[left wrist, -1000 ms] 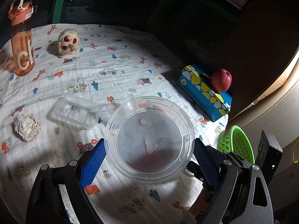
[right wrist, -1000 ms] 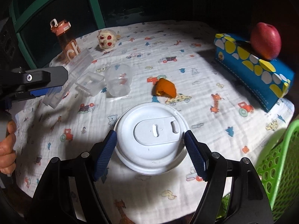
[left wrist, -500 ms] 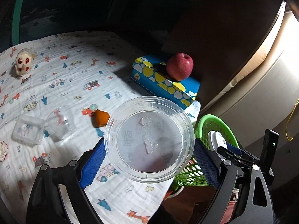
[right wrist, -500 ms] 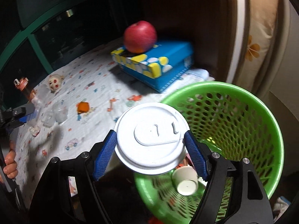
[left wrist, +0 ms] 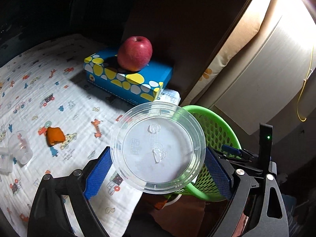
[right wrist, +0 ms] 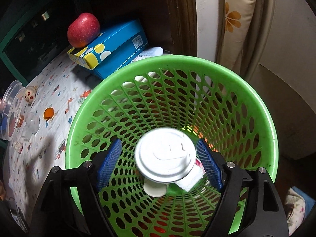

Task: Collect trash
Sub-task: 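Carry both lids over the green wastebasket and open both tools to drop them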

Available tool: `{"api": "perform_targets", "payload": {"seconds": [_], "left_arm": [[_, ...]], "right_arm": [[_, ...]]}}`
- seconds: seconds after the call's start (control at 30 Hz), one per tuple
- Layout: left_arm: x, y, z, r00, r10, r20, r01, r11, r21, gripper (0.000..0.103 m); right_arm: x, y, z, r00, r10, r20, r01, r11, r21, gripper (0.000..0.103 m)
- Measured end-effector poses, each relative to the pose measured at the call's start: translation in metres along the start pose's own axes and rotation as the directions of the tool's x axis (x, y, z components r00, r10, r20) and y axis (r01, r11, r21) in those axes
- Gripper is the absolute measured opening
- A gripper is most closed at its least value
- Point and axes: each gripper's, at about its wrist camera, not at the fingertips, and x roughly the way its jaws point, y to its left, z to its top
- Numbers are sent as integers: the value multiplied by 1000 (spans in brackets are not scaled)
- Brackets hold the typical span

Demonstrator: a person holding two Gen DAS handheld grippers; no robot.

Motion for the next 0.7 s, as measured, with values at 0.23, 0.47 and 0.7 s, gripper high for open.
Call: {"api": "perform_targets", "payload": {"seconds": [0.23, 0.47, 0.7], "left_arm": [[31, -43, 1, 999, -24, -48, 28, 997, 75, 88], [69, -87, -8, 993, -26, -118, 44, 987, 154, 89], [104, -109, -21, 981, 5, -194, 35, 979, 203, 89]], "right_arm": [[-35, -18, -1, 997, -6, 77, 4, 1000, 21, 80], [-72, -32, -10, 985, -38, 168, 33, 999, 38, 80], [-94, -49, -17, 976, -28, 216, 11, 997, 81, 81]]}}
